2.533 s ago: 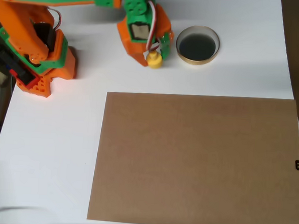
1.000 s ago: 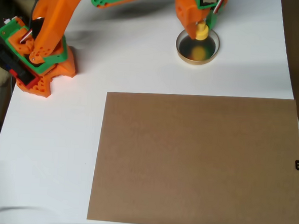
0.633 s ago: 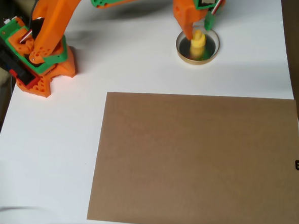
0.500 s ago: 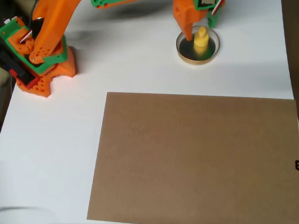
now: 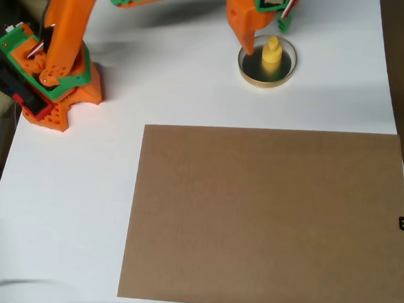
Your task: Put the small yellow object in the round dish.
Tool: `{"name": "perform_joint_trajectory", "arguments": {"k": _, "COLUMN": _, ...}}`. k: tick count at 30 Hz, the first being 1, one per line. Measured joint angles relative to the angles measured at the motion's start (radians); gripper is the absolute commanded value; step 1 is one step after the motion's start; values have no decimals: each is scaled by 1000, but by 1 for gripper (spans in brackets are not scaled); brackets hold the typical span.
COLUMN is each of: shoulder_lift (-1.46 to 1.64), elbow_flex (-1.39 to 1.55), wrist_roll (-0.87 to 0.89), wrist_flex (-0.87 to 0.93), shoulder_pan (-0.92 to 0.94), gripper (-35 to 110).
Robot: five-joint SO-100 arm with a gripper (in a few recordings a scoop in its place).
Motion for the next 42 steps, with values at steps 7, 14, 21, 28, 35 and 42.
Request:
{"name": "perform_joint_trajectory", "arguments": {"k": 7, "shoulder_lift": 354, "elbow_flex": 430, "wrist_roll": -87, "wrist_flex": -89, "shoulder_pan": 69, "gripper": 26}}
{"name": "perform_joint_trajectory", "arguments": {"k": 14, "shoulder_lift": 667, "elbow_flex": 713, "wrist_roll": -150, "wrist_flex": -101, "shoulder_pan": 179, "gripper": 27}}
{"name": "perform_joint_trajectory", "arguments": {"k": 21, "shoulder_lift": 914, "elbow_flex": 881, "wrist_roll": -181, "wrist_flex": -94, "shoulder_pan": 324, "gripper": 27}}
{"name": "perform_joint_trajectory", "arguments": {"k": 28, "shoulder_lift": 1134, "elbow_flex": 1062, "wrist_roll": -183, "wrist_flex": -123, "shoulder_pan": 476, "gripper": 27}}
{"name": "perform_joint_trajectory", "arguments": {"k": 35, "shoulder_lift": 1345, "elbow_flex": 1184, "wrist_roll": -144, "wrist_flex": -164, "shoulder_pan": 618, "gripper": 26}}
{"name": "perform_joint_trajectory", "arguments": {"k": 42, "shoulder_lift": 1503, "elbow_flex": 1253, "wrist_roll": -31, "wrist_flex": -253, "shoulder_pan": 778, "gripper": 27}}
